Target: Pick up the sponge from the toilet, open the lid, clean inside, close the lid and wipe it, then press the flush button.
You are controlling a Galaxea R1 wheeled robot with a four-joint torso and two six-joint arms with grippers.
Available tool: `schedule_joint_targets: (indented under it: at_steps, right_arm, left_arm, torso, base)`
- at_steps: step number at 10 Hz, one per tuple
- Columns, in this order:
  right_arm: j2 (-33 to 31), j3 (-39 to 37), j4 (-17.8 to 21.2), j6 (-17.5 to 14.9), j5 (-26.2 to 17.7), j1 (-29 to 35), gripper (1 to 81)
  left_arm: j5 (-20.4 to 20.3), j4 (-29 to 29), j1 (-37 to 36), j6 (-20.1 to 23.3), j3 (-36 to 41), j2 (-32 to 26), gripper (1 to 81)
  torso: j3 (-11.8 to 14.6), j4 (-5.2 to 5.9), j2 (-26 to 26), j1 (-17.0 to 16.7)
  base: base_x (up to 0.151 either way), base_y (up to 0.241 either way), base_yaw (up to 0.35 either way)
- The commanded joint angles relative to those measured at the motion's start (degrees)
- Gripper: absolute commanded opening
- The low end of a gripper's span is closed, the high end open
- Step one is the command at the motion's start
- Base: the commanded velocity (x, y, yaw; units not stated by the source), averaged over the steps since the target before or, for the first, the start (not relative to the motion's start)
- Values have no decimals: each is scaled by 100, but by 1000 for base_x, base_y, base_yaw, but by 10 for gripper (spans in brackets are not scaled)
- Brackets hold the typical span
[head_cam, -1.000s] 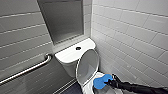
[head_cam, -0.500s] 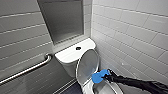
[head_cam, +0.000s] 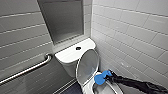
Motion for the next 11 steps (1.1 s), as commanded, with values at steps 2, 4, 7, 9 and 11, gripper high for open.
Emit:
schedule_joint_targets:
  at_steps: [2,4,7,9,11]
  right_arm:
    - [-935,1183,75,311,31,373,10]
    - [-1683,2344,110,400,576,171,10]
    - [-2255,2917,172,400,1024,-418,10]
    - [-2694,3452,172,400,1358,-778,10]
    - [-3143,4025,172,400,1754,-1165,10]
  left_arm:
    - [154,89,154,-5,66,-97,811]
    - [154,115,154,4,67,-88,811]
    - [154,150,154,12,75,-79,811]
    - [154,159,154,12,84,-70,811]
    - [154,159,154,12,102,-62,811]
  torso:
    - [0,0,0,0]
    - [0,0,0,0]
    - [0,0,0,0]
    - [0,0,0,0]
    - [0,0,0,0]
  base:
    - [0,0,0]
    - [0,0,0]
    - [0,0,0]
    - [0,0,0]
    - [0,0,0]
